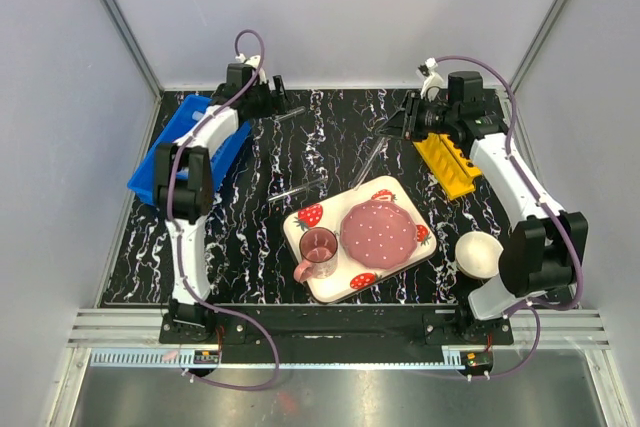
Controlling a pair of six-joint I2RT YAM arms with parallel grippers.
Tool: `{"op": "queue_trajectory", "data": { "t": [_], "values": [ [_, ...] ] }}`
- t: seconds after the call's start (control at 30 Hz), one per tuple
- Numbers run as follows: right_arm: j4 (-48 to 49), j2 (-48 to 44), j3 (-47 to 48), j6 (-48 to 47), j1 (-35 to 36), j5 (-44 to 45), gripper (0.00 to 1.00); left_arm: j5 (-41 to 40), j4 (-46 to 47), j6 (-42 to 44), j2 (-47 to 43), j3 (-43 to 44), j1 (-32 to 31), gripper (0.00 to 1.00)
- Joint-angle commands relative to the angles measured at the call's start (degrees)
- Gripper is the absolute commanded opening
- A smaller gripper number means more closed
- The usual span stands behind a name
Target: Organize the chemistry lab equipment
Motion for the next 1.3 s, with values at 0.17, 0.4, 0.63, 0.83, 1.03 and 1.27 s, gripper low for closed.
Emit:
{"op": "queue_trajectory", "data": {
  "t": [0.17, 0.4, 0.63, 0.83, 1.03, 1.27],
  "values": [
    [1.1, -4.3, -2.0, -2.7, 0.2, 0.9, 0.11, -5.7, 11.0, -8.2, 13.2, 12.6, 2.9, 0.82],
    [0.1, -5.8, -3.4, -2.2, -1.5, -1.0, 0.11, -8.6, 21.9, -22.5, 21.7, 17.6, 4.0, 0.81],
    [0.0, -7.1, -2.9, -0.4, -4.8, -3.7, 0.11, -7.7, 13.2, -30.6, 33.5, 36.6, 3.3, 0.81],
    [0.0, -8.7, -2.7, 0.8, -7.6, -5.5, 0.11, -11.4, 8.0, -29.8, 33.4, 37.2, 2.2, 0.8],
    [0.6, -8.7, -2.5, 1.2, -7.7, -5.7, 0.11, -5.3, 8.7, -28.5, 29.5, 29.6, 2.2, 0.78],
    [1.9, -10.3, -3.7, 1.4, -7.7, -5.5, 0.11, -3.6, 7.9, -24.5, 23.5, 23.5, 2.1, 0.77]
  ]
}}
